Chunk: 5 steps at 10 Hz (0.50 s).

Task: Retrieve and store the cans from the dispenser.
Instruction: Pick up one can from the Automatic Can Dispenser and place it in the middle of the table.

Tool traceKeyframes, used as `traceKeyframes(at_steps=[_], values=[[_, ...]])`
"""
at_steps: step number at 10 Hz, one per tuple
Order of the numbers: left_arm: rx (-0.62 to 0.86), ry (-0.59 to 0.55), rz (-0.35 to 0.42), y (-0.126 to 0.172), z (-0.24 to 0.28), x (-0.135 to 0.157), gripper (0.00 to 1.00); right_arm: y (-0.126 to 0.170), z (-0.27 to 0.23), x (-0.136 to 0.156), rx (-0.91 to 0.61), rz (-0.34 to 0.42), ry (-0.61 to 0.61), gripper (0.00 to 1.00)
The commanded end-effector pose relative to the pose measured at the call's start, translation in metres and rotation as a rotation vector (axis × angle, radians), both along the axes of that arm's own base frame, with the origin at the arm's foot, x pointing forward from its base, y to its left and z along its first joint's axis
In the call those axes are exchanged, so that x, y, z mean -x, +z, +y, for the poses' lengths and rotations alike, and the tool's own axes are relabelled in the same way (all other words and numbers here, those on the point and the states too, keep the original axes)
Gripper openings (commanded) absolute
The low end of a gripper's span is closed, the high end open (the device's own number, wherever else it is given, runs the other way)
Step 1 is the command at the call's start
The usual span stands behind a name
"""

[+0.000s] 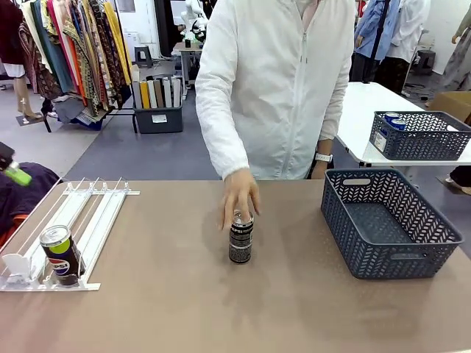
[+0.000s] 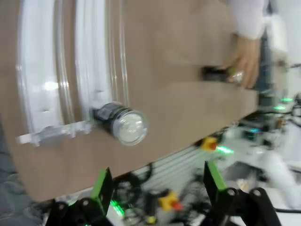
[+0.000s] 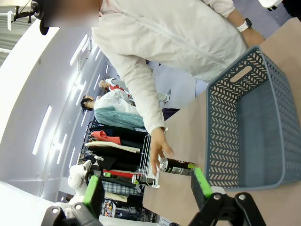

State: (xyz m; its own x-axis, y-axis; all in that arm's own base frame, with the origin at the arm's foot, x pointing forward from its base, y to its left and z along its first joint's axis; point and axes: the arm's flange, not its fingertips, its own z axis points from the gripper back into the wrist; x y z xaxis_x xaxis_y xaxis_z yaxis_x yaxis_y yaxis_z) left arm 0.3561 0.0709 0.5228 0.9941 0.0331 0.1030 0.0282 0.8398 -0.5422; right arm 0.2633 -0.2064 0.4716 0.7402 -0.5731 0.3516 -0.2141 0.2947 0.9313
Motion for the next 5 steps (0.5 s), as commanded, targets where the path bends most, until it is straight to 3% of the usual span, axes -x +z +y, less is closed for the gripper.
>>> traceKeyframes(at_steps=[1, 3, 4, 5], values=[[-0.340, -0.064, -0.070, -0.011, -0.041, 0.011, 1.00, 0.003, 0.001, -0.003, -0.020, -0.025, -0.009, 1.00], [-0.433, -0.105, -0.054, -0.019, -0.077, 0.012, 1.00, 0.003, 0.001, -0.003, -0.020, -0.025, -0.009, 1.00], [-0.536, -0.062, 0.013, -0.024, -0.086, 0.007, 1.00, 0.003, 0.001, -0.003, -0.020, -0.025, -0.009, 1.00], [-0.393, -0.129, -0.066, -0.004, -0.073, 0.012, 1.00, 0.003, 0.001, -0.003, -0.020, -0.025, -0.009, 1.00]])
